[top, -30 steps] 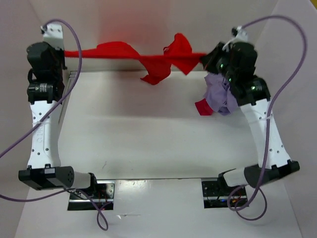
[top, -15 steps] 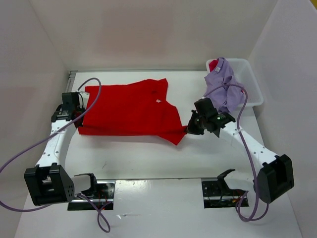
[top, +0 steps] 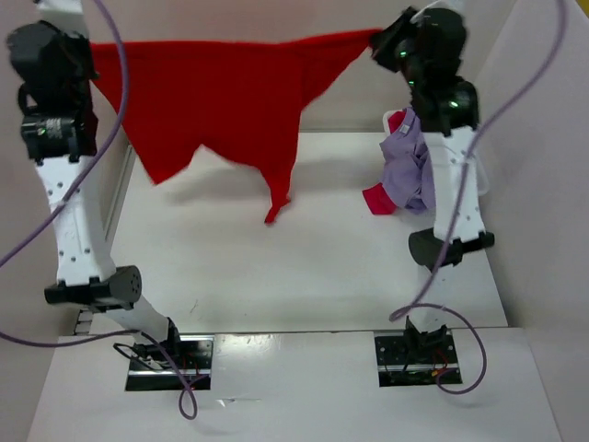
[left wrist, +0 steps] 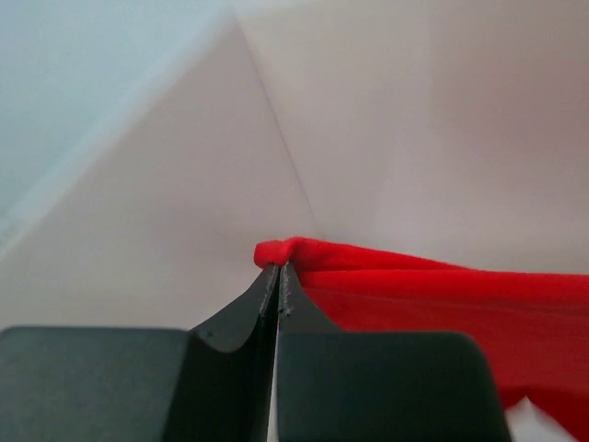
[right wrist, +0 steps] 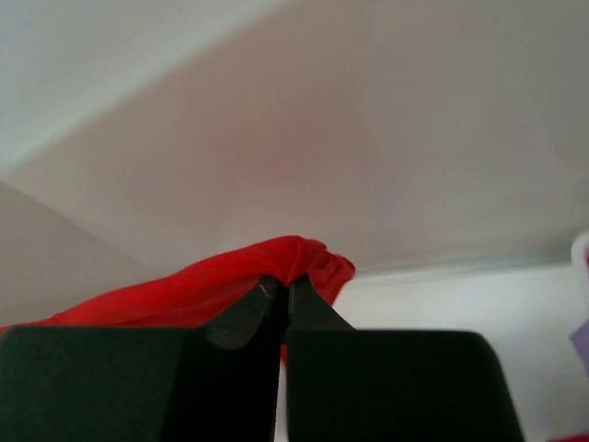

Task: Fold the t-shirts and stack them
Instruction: Flatten out the tshirt

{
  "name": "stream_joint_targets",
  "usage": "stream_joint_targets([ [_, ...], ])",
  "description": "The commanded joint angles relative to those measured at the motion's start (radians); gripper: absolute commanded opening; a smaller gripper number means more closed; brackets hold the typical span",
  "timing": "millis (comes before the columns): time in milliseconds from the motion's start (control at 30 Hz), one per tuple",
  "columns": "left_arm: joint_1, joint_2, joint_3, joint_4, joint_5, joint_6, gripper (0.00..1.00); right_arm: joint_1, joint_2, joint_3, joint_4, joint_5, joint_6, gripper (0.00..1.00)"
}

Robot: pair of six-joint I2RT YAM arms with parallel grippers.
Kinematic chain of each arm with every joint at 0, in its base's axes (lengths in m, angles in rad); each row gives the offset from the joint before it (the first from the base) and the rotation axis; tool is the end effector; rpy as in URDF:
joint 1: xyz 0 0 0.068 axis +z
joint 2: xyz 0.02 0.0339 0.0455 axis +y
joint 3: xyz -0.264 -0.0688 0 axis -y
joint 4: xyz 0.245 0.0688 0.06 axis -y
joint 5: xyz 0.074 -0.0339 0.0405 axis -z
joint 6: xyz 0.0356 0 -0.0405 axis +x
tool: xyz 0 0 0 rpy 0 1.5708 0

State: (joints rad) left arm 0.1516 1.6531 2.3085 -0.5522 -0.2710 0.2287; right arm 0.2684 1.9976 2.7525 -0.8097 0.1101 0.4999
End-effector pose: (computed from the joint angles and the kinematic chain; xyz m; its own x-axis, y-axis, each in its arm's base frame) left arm 0.3021 0.0558 0.5847 0.0065 0.2220 -0.9750 -0.4212 0.8850 0.1986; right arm 0.3634 0.0959 0.5594 -0.1220 0.4606 -0.8792 -0.1132 0.8736 0.4733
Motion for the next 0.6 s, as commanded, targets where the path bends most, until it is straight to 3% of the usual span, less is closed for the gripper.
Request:
stream_joint_targets([
  [0, 0.012, -0.047, 0.081, 0.003, -0.022, 0.015, 0.0, -0.012, -0.163, 0.122, -0.036, 0.143, -0.064, 0.0],
  [133, 0.012, -0.104, -0.044, 0.038, -0.013, 0.038, 0.0, -0.012, -0.233, -0.043, -0.046, 0.132, -0.064, 0.0],
  [300, 0.012, -0.263, -0.421, 0.121, -0.013, 0.113, 0.0, 0.13, -0.339, -0.291, -0.069, 0.302, -0.095, 0.0],
  [400, 0.012, -0.358, -0.602, 0.132, -0.013, 0.149, 0.0, 0.207, -0.503, -0.658, 0.012, 0.336, -0.072, 0.0],
  [433, 0.012, -0.404, -0.73, 0.132, -0.013, 0.171, 0.0, 0.207, -0.604, -0.877, 0.074, 0.309, -0.025, 0.0],
  [500, 0.012, -0.446, -0.857, 0.117, -0.013, 0.195, 0.0, 0.207, -0.687, -1.166, 0.107, 0.237, 0.041, 0.0],
  [567, 0.012, -0.504, -1.035, 0.084, -0.022, 0.205, 0.0, 0.229, -0.77, -1.327, 0.107, 0.198, 0.132, 0.0],
])
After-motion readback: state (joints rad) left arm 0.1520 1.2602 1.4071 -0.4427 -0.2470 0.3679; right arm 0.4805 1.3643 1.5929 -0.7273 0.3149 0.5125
